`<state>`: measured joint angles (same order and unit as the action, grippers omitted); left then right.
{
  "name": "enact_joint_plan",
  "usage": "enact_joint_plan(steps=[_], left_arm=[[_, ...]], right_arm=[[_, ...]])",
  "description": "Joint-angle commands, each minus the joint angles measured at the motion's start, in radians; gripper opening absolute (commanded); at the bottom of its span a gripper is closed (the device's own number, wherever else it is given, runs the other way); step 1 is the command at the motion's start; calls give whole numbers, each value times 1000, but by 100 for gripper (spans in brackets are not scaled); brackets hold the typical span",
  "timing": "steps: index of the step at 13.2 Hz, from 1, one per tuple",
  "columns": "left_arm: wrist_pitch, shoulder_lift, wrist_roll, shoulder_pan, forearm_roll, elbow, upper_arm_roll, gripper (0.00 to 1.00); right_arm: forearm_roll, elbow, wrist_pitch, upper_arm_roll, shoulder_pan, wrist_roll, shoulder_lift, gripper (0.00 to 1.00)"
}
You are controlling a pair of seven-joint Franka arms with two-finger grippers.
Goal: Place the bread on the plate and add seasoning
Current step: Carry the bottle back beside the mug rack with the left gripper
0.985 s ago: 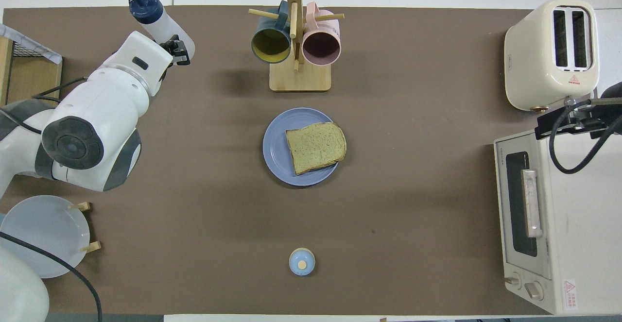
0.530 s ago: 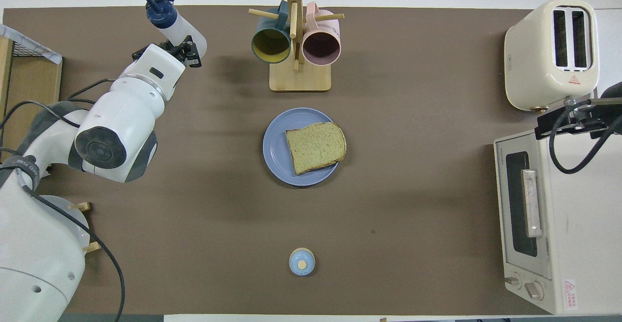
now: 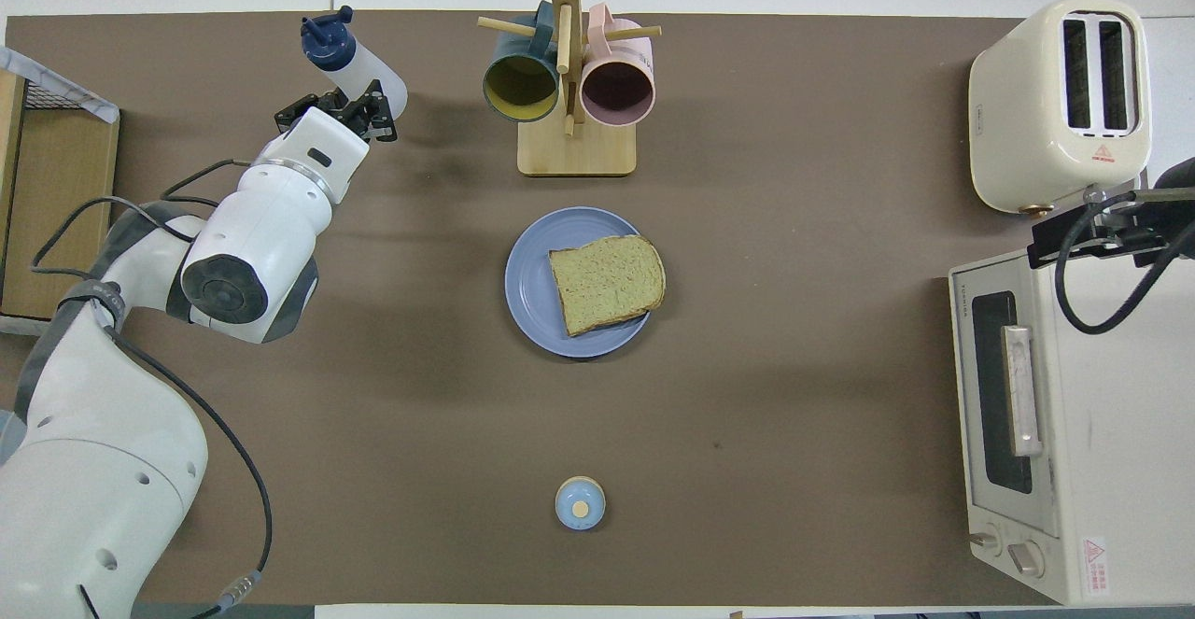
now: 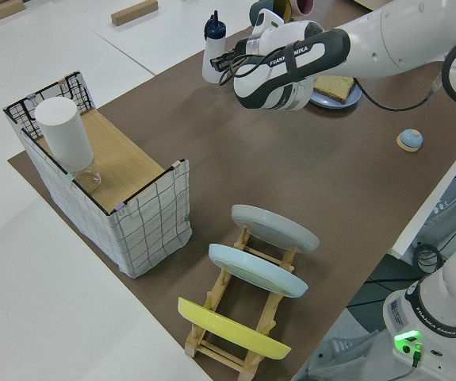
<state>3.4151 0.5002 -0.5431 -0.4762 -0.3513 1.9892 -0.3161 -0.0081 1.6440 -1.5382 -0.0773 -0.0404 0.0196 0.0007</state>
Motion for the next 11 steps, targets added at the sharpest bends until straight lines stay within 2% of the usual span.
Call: enact_joint_plan(steps=[1,11], left_arm=[[41,40,5,-7,-2,-33,-23,0],[59,67,23,-10,-18,-24,-31,0]], right_arm=[[-6,10,-5,5,10,19,-11,100],[-6,10,-5,5,10,19,-11,100]])
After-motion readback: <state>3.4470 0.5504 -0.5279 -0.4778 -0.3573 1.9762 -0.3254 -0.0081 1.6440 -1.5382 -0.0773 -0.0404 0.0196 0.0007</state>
